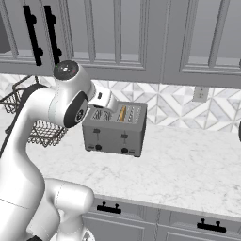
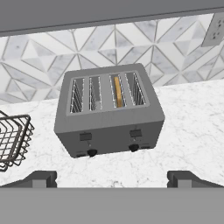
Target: Start the toaster. Once the lever pops up, take the bread to the plate on the dining counter.
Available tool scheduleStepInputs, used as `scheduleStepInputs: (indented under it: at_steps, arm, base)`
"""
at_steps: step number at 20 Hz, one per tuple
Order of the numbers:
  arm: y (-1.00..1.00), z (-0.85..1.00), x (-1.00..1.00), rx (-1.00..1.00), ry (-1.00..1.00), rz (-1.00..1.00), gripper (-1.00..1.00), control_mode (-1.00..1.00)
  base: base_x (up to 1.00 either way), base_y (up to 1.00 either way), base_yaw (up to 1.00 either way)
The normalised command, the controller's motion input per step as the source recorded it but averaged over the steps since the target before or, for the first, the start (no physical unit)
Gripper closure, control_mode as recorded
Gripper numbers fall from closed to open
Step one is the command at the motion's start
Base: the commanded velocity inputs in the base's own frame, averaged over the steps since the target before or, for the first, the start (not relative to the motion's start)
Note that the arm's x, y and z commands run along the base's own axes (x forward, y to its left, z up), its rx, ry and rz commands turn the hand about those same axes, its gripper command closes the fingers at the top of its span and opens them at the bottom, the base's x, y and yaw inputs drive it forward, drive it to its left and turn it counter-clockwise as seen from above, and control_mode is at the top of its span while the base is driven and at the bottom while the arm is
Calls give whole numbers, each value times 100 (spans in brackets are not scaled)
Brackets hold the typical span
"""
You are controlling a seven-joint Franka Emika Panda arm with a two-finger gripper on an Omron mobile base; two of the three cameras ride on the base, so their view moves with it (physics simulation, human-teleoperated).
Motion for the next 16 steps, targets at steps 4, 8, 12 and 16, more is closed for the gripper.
scheduleStepInputs:
  at_steps: [4, 8, 12, 16]
  arm:
    - [0, 0, 0, 0, 0, 0, -100, -100]
    - [0, 0, 0, 0, 0, 0, -100, -100]
    - [0, 0, 0, 0, 0, 0, -100, -100]
    - [0, 0, 0, 0, 0, 0, -100, -100]
  base:
    - [0, 0, 0]
    - [0, 0, 0]
    - [0, 0, 0]
    - [0, 0, 0]
